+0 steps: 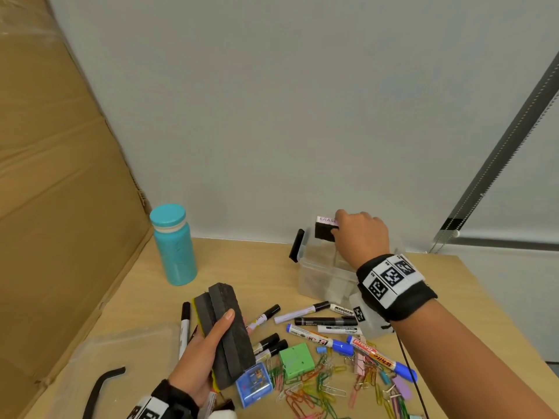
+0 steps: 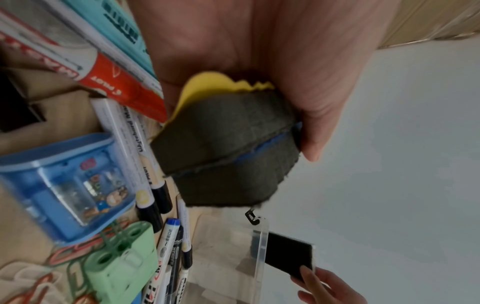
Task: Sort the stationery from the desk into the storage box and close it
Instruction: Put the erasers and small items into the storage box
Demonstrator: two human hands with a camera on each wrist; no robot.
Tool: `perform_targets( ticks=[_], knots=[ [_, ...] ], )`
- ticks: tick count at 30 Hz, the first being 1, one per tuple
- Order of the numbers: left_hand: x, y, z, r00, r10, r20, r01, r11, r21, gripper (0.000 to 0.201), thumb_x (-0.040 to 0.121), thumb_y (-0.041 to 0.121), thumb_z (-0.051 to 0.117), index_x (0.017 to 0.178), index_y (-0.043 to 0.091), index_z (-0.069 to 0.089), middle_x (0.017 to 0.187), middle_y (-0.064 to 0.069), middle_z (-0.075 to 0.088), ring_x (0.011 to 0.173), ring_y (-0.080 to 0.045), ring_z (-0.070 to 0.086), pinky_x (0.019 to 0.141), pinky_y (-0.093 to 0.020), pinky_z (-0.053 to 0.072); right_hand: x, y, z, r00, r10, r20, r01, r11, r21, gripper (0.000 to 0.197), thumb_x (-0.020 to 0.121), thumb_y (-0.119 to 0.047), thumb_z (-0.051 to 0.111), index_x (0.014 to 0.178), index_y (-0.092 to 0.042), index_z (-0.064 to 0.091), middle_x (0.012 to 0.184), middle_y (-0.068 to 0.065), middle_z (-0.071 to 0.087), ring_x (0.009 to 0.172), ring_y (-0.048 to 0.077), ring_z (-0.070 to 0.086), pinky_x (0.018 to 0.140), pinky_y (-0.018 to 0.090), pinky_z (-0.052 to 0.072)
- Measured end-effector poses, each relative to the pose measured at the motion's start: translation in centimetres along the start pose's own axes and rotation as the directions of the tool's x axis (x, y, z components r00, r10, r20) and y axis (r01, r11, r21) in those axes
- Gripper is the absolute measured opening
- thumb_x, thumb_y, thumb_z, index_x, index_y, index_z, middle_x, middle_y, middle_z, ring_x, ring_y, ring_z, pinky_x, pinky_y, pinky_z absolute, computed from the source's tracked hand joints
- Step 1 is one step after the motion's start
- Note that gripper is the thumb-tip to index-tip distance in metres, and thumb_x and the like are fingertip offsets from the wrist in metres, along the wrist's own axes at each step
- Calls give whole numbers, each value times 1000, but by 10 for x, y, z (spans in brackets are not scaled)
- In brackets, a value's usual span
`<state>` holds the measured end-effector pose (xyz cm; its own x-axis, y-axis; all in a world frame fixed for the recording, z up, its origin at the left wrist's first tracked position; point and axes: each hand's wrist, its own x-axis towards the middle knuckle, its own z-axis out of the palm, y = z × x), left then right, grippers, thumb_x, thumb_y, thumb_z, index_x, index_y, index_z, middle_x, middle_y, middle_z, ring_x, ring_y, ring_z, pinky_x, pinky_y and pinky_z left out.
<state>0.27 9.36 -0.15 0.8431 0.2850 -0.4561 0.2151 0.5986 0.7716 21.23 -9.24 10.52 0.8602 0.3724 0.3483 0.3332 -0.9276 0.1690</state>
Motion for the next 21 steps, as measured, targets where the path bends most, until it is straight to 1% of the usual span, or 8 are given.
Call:
perform_targets(
  ticks=[3, 5, 6, 9, 11, 14, 18, 21],
  knots=[
    [0, 1, 2, 1000, -5, 15, 5, 1000, -21, 25, 89, 27, 59, 113, 20, 59, 104, -13, 71, 96, -27, 66, 80, -39, 50, 3, -7, 17, 988, -23, 155, 32, 998, -51, 21, 93, -25, 52, 110, -17, 61, 98, 6, 67, 96, 25, 60, 81, 35, 44],
    [2, 1, 2, 1000, -12, 28, 12, 1000, -11, 32, 87, 29, 60, 117, 17, 60, 103, -13, 73, 98, -28, 68, 77, -38, 52, 5, -10, 29, 977, -26, 212, 41, 997, -70, 21, 92, -25, 54, 109, -18, 63, 102, 6, 67, 101, 25, 58, 87, 37, 44],
    [2, 0, 1, 999, -15, 31, 15, 1000, 3, 34, 87, 30, 60, 118, 15, 61, 102, -12, 74, 98, -27, 68, 75, -37, 53, 7, -12, 34, 974, -24, 224, 41, 996, -74, 20, 91, -25, 55, 108, -18, 64, 103, 6, 67, 104, 25, 57, 89, 38, 43],
    [2, 0, 0, 999, -13, 40, 12, 999, 33, 26, 88, 30, 58, 110, 15, 64, 93, -10, 76, 94, -26, 68, 71, -35, 53, 11, -17, 45, 971, -21, 236, 47, 994, -103, 18, 91, -23, 56, 106, -19, 65, 106, 7, 66, 109, 26, 54, 94, 39, 40],
    [1, 1, 0, 999, -13, 39, 11, 999, 46, 23, 89, 29, 58, 107, 16, 64, 91, -8, 76, 93, -25, 68, 72, -35, 53, 13, -19, 50, 968, -32, 248, 63, 991, -119, 17, 90, -20, 53, 103, -19, 65, 106, 6, 66, 110, 26, 52, 95, 40, 39],
    [2, -2, -1, 999, -11, 38, 9, 998, 64, 24, 88, 30, 59, 108, 18, 64, 94, -9, 76, 96, -26, 68, 75, -36, 52, 14, -20, 58, 955, -49, 292, 90, 988, -127, 18, 89, -19, 51, 102, -19, 64, 107, 6, 65, 112, 27, 50, 97, 41, 37],
    [0, -8, 0, 999, -14, 29, 12, 998, 68, 27, 86, 31, 60, 109, 18, 63, 95, -9, 75, 97, -27, 68, 75, -36, 53, 20, -21, 62, 921, -66, 384, 132, 980, -147, 18, 91, -23, 50, 99, -20, 66, 113, 6, 64, 119, 27, 45, 103, 43, 32],
    [-1, -9, 3, 999, -17, 39, 14, 996, 83, 32, 81, 34, 62, 108, 18, 63, 95, -10, 75, 98, -28, 67, 76, -37, 53, 27, -22, 63, 859, -53, 509, 134, 983, -122, 21, 93, -33, 46, 90, -23, 64, 124, 5, 59, 132, 27, 31, 112, 48, 19]
  ],
)
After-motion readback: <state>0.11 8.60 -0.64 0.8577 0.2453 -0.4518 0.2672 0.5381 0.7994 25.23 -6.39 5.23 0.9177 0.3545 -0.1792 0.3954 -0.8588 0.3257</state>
